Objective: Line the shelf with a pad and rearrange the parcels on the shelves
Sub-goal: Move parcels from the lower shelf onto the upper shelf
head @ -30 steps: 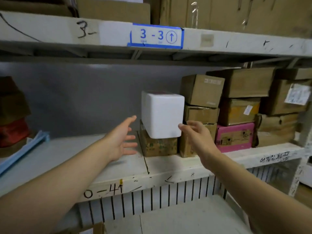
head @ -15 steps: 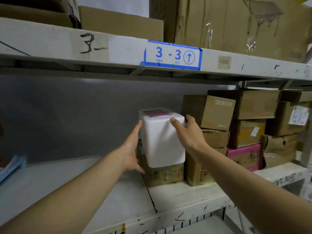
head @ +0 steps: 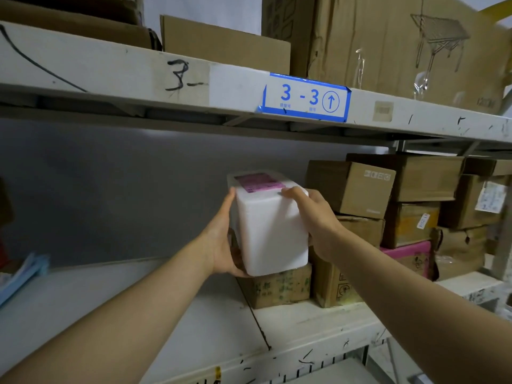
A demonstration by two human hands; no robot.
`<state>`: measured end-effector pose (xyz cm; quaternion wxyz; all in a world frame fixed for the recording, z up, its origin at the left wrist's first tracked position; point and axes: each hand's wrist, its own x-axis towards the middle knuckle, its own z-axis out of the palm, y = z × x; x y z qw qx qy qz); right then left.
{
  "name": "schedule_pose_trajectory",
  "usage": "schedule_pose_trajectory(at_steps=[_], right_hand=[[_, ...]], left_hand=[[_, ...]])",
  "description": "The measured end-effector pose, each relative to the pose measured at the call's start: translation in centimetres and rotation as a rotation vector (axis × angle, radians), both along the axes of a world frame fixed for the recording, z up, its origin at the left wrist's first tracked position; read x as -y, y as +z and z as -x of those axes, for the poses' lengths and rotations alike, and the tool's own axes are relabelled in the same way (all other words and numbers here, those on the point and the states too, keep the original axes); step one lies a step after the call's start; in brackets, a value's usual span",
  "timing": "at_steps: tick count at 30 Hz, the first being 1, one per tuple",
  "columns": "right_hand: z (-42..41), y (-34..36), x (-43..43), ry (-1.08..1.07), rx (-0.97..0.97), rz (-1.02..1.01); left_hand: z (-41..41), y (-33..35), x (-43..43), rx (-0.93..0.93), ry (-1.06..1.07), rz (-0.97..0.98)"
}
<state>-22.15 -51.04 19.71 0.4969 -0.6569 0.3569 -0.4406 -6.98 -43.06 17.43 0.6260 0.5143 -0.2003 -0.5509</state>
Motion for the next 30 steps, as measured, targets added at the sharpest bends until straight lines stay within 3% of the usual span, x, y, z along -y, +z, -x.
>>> schedule_pose_trajectory(at_steps=[3,13,30], right_hand=[[-0.2,0.7,-0.7,0.052,0.058,0.006],[-0.8,0.1,-2.4,0.257,0.132,-0.191],[-2.1,-1.0,-2.0,0.231,0.029,-0.147]], left_hand=[[-0.7,0.2,-0.6,-0.029,0.129,0.022],[-3.2,-3.0,-2.7,-0.131,0.132,0.316],[-5.9,-7.8,-3.2,-0.202,0.082,0.465]])
